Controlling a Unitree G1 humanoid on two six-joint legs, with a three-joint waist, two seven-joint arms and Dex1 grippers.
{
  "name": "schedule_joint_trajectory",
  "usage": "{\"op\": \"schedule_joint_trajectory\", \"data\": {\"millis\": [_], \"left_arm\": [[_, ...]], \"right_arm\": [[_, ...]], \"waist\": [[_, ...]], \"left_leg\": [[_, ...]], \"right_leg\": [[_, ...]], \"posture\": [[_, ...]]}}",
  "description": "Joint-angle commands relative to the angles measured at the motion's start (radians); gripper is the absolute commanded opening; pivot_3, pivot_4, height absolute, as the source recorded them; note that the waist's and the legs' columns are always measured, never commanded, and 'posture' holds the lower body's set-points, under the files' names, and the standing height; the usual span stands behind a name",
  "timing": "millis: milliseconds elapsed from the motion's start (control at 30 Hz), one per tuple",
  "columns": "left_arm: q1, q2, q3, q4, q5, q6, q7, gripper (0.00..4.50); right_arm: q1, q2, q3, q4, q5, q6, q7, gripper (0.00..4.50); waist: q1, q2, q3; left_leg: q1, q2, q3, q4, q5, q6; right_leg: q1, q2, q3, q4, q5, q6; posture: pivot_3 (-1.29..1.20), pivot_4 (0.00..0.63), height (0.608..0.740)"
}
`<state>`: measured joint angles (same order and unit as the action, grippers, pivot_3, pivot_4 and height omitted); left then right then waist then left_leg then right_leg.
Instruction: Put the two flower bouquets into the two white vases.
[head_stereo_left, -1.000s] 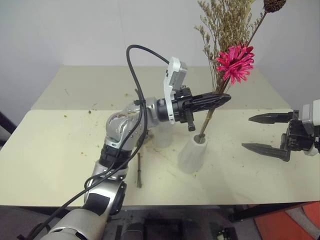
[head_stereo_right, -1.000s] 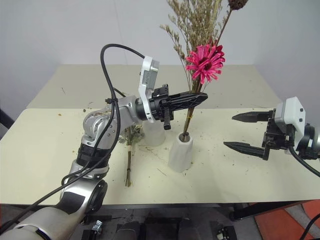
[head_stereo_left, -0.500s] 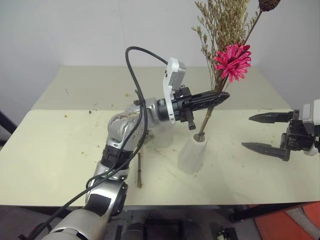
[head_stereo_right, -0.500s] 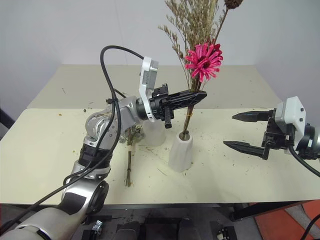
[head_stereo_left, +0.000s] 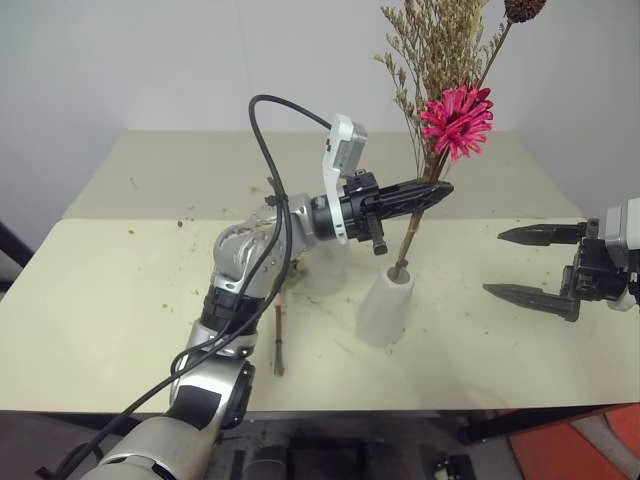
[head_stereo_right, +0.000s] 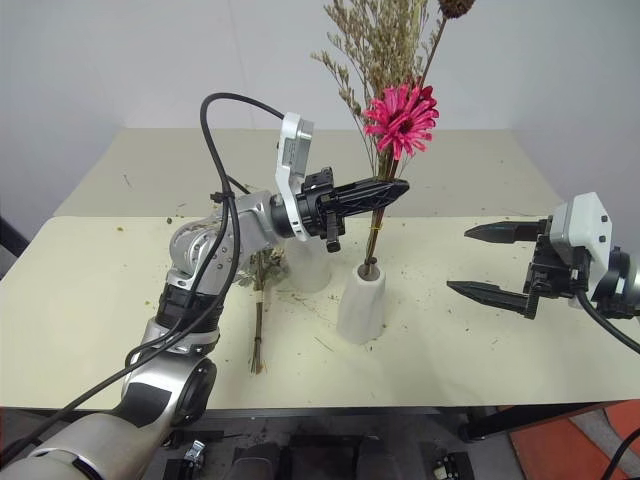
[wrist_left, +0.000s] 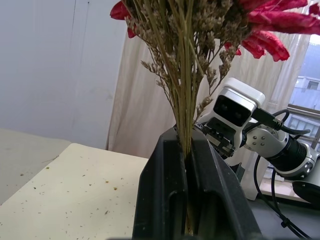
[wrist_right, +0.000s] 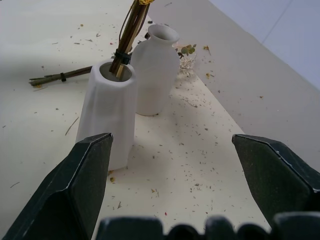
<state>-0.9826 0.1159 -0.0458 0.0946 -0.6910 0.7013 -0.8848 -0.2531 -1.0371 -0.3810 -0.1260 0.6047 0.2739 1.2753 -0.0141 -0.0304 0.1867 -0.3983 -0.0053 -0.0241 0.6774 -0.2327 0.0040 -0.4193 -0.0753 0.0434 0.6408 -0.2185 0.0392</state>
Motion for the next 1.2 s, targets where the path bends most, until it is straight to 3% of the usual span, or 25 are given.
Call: {"op": "schedule_joint_trajectory", "data": {"millis": [33,633,733,1100,1200], "left_arm": [[-0.008,-0.002,-0.019,-0.027,0.014,-0.021,-0.014,0.01],[0.094,0.03,-0.145,-0.061,0.134,-0.09,-0.063,0.01],[0.112,0.048,-0.145,-0.077,0.138,-0.075,-0.063,0.75],[0.229,0.192,-0.058,-0.27,0.024,0.051,-0.082,4.32],[0.252,0.229,-0.028,-0.308,-0.006,0.072,-0.069,4.46]], "right_arm": [[-0.012,-0.003,-0.034,-0.015,0.016,-0.001,-0.007,4.5],[-0.011,0.007,-0.024,-0.02,0.016,0.0,-0.018,4.5],[-0.015,0.007,-0.02,-0.018,0.016,0.001,-0.017,4.5],[-0.067,0.037,0.047,0.057,0.0,0.004,-0.013,4.5],[-0.104,0.043,0.074,0.116,-0.015,-0.002,-0.004,4.5]], "waist": [[0.0,0.0,0.0],[-0.001,0.0,0.0],[0.0,0.0,0.0],[-0.004,0.0,0.0],[-0.001,0.0,0.0]], "left_leg": [[0.0,0.0,0.0,0.0,0.0,0.0],[0.0,0.0,0.0,0.0,0.0,0.0],[0.0,0.0,0.0,0.0,0.0,0.0],[0.0,0.001,0.0,0.0,0.0,0.0],[0.0,0.001,0.0,0.0,0.0,0.0]], "right_leg": [[0.0,0.0,0.0,0.0,0.0,0.0],[0.0,0.0,0.0,0.0,0.0,0.0],[0.0,0.0,0.0,0.0,0.0,0.0],[0.0,0.0,0.0,0.0,0.0,0.0],[0.0,0.0,0.0,0.0,0.0,0.0]], "posture": [[0.0,0.15,0.74],[0.0,0.15,0.74],[0.0,0.15,0.74],[0.0,0.15,0.74],[0.0,0.15,0.74]]}}
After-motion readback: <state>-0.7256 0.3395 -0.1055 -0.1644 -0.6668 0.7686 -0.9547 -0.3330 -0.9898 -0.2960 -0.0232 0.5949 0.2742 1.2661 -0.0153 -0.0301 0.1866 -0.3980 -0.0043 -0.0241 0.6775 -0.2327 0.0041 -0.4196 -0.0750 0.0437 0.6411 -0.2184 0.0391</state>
